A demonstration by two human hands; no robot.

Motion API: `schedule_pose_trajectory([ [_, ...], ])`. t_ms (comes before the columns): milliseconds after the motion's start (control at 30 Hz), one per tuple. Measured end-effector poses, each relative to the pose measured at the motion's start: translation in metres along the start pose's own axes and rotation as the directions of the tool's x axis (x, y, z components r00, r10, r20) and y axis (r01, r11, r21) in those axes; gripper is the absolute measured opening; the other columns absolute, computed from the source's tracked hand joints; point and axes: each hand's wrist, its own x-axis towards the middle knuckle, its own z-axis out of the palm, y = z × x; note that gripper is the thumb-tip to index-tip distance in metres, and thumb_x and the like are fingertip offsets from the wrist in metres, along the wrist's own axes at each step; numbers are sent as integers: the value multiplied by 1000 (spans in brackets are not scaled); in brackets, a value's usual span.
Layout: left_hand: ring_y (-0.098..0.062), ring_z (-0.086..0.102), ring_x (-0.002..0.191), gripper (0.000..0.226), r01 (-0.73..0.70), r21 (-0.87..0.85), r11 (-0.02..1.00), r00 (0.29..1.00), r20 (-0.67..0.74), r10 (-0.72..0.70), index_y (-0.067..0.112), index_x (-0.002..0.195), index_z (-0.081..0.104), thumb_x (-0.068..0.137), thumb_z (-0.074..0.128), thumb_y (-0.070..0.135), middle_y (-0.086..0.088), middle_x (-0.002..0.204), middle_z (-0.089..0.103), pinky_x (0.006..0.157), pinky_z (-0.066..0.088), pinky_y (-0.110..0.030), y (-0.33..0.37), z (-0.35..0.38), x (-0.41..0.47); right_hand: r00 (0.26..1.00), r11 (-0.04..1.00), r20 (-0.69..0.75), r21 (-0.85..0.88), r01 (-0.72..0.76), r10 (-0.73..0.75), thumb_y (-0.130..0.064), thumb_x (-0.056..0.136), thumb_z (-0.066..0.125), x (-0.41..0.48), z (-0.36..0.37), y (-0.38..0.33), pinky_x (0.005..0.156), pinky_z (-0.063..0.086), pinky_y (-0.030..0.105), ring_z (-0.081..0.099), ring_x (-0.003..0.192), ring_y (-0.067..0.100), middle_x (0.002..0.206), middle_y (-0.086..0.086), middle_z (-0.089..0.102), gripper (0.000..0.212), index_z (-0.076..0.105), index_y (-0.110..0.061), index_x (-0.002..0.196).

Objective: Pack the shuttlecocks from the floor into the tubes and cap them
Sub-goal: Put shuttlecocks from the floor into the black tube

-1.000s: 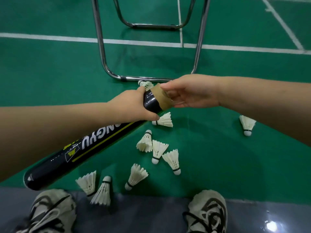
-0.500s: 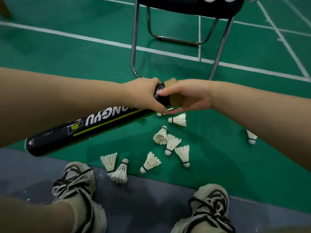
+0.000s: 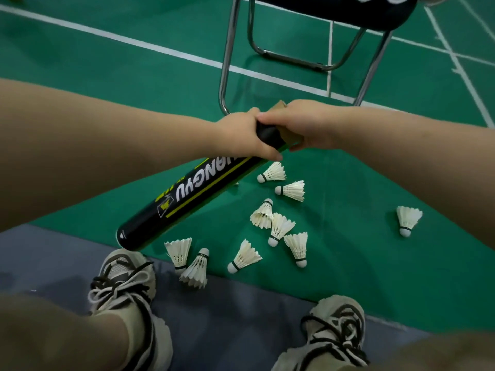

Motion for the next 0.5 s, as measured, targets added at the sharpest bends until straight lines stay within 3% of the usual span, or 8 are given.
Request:
schedule_pose_trajectory([
  [200,-17,48,88,67,67,-69,995,998,11,-67,15,117,46,68,76,49,2,98,52,73,36,-23,-22,5,8,1000,1000,8,4,-28,28,-40,88,58,26,14,-3,88,49,38,58,97,20,103,2,62,28,59,-17,104],
  [333,-17,48,87,70,86,-64,994,996,28,-85,14,119,43,68,76,48,2,97,51,71,35,-24,-32,9,13,999,999,34,19,-40,39,-38,89,57,37,20,-2,88,51,38,58,94,19,94,0,61,23,57,-17,100],
  [500,-16,47,85,71,101,-90,991,995,18,-100,15,121,43,68,76,48,4,95,49,70,34,-23,-32,13,18,997,998,45,30,-60,59,-36,89,58,44,18,-1,92,50,40,58,96,21,103,4,61,24,58,-16,102],
])
